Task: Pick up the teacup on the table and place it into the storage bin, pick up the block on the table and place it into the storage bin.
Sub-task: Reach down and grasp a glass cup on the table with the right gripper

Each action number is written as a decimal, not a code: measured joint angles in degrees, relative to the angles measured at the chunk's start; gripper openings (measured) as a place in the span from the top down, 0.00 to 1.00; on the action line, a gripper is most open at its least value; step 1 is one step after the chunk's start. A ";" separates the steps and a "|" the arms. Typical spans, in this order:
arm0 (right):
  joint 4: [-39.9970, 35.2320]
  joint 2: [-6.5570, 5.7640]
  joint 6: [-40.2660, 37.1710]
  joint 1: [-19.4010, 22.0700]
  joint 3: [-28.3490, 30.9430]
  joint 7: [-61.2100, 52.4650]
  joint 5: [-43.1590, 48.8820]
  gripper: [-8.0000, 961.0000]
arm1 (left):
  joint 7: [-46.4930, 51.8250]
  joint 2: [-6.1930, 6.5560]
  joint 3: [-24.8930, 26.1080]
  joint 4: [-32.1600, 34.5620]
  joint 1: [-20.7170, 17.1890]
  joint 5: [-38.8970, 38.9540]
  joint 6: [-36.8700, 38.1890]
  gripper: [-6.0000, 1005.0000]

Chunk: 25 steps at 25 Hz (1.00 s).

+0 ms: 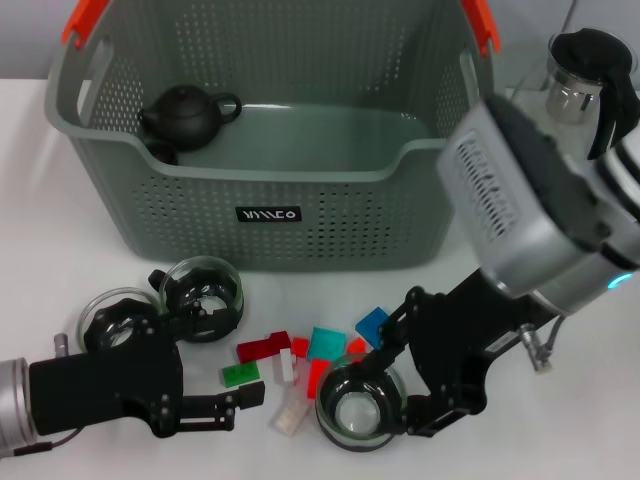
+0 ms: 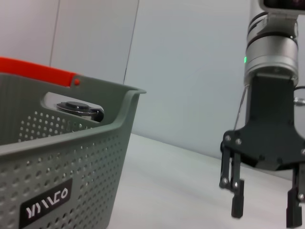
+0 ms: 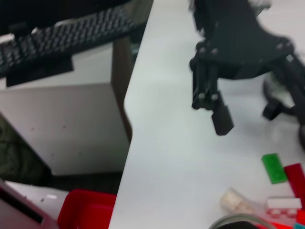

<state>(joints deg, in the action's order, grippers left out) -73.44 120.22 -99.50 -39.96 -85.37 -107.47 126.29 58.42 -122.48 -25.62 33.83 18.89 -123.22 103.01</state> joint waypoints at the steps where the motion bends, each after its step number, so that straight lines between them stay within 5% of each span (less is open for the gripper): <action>1: 0.77 0.01 0.56 -0.48 -0.88 0.00 0.19 0.35 | 0.04 -0.02 0.00 0.00 -0.01 -0.06 0.04 0.07; 10: 4.48 0.10 5.62 -2.70 -7.94 -0.03 0.32 0.35 | 0.25 -0.21 -0.05 -0.25 -0.16 -0.10 0.96 0.07; 25: 5.82 0.11 7.58 -2.93 -10.14 -1.48 0.98 0.35 | 0.39 -0.57 -0.05 -1.37 0.48 -0.08 0.96 0.07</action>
<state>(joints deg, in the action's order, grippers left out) -67.62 120.32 -91.92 -42.89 -95.50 -108.96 127.27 58.81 -123.05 -25.67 32.47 19.37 -123.31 103.98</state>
